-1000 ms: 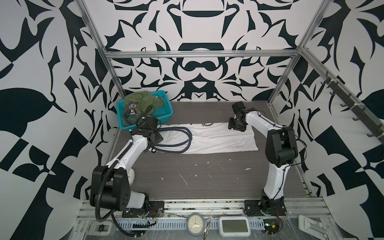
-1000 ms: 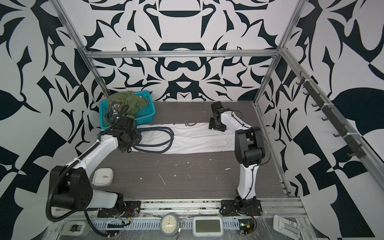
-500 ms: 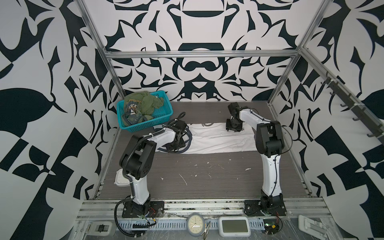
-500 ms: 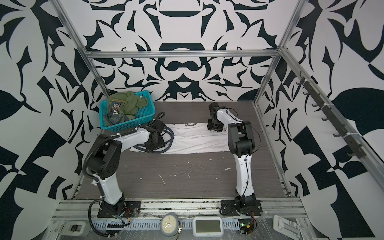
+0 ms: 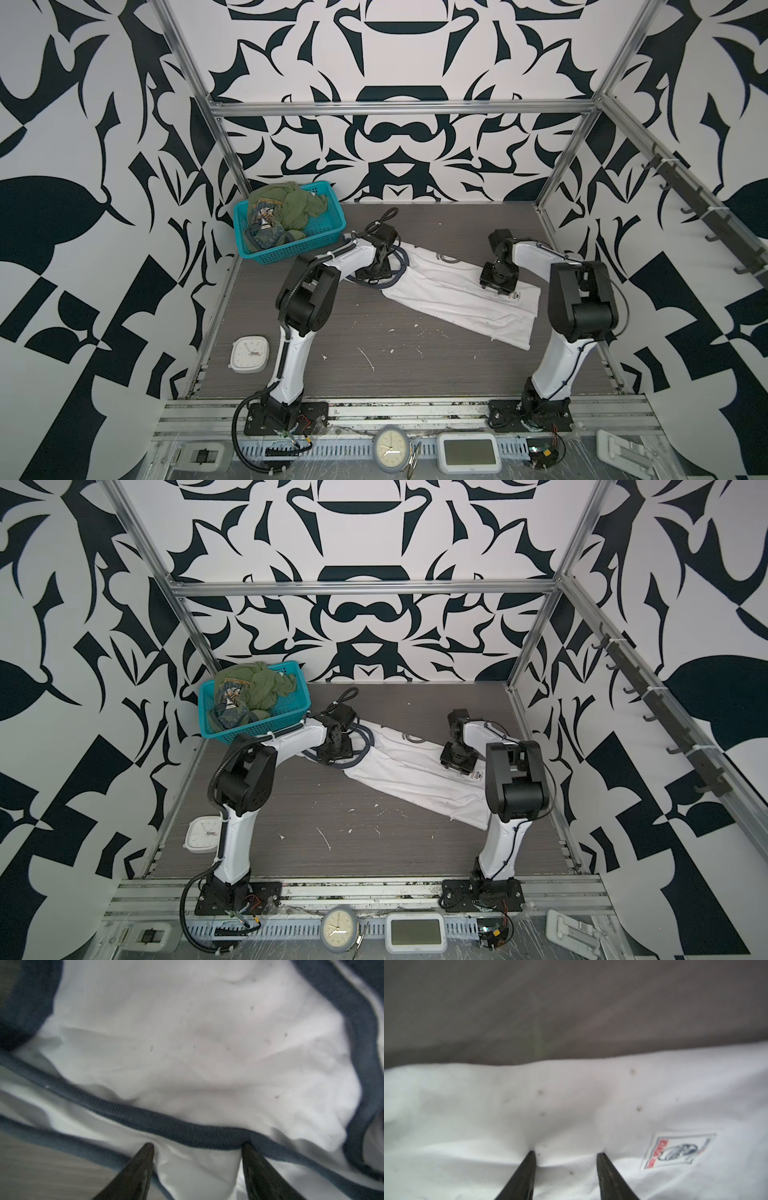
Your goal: Fold and stack the tank tops
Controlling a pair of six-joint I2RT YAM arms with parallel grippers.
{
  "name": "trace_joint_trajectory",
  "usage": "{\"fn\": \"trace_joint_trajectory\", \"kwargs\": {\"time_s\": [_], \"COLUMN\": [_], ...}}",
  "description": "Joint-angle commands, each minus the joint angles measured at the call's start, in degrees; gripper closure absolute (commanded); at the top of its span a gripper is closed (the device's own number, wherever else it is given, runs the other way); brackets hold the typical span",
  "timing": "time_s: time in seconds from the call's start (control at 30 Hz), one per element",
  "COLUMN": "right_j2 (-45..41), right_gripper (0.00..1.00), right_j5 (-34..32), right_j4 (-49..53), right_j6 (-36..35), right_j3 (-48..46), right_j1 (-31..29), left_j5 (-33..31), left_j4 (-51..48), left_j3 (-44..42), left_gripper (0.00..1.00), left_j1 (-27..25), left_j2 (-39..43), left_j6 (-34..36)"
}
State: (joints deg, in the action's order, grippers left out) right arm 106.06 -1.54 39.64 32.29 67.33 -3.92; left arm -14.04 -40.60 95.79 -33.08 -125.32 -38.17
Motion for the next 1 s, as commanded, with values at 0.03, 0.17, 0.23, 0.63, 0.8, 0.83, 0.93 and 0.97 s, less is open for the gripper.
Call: {"fn": "trace_joint_trajectory", "kwargs": {"time_s": [0.03,0.17,0.23,0.63,0.8,0.83,0.93,0.97], "right_j2": [-1.65,-3.93,-5.13,-11.39,-17.99,-19.01,-20.86,-21.27], "right_gripper": [0.5,0.5,0.5,0.5,0.5,0.5,0.5,0.5], "right_j5": [2.86,3.49,4.63,7.5,-1.96,-3.7,-5.28,-5.48], "right_j4": [2.2,1.2,-0.08,-4.33,2.28,3.89,5.83,6.11], "right_j6": [2.68,5.74,8.07,19.64,14.61,13.58,10.16,9.33], "right_j3": [-9.21,-12.75,-14.73,-13.25,-10.78,-10.4,-10.63,-11.0], "right_j1": [-3.37,-8.87,-11.78,-34.75,-33.27,-32.76,-31.3,-30.94], "left_j5": [-2.96,-3.4,-3.38,-1.71,-0.56,-0.41,-0.56,-0.23], "left_j4": [-5.74,-9.8,-9.46,-5.72,-10.04,-10.6,-9.85,-8.73], "left_j3": [13.46,27.42,32.66,46.61,46.24,44.07,33.16,28.29], "left_gripper": [0.29,0.29,0.28,0.26,0.24,0.25,0.25,0.24], "left_j1": [0.41,2.79,4.22,10.5,9.62,9.15,6.93,5.87], "left_j2": [-9.4,-16.96,-19.99,-23.89,-17.93,-15.54,-7.67,-4.72], "left_j6": [5.33,8.46,10.66,17.48,15.71,14.51,10.13,8.51]}}
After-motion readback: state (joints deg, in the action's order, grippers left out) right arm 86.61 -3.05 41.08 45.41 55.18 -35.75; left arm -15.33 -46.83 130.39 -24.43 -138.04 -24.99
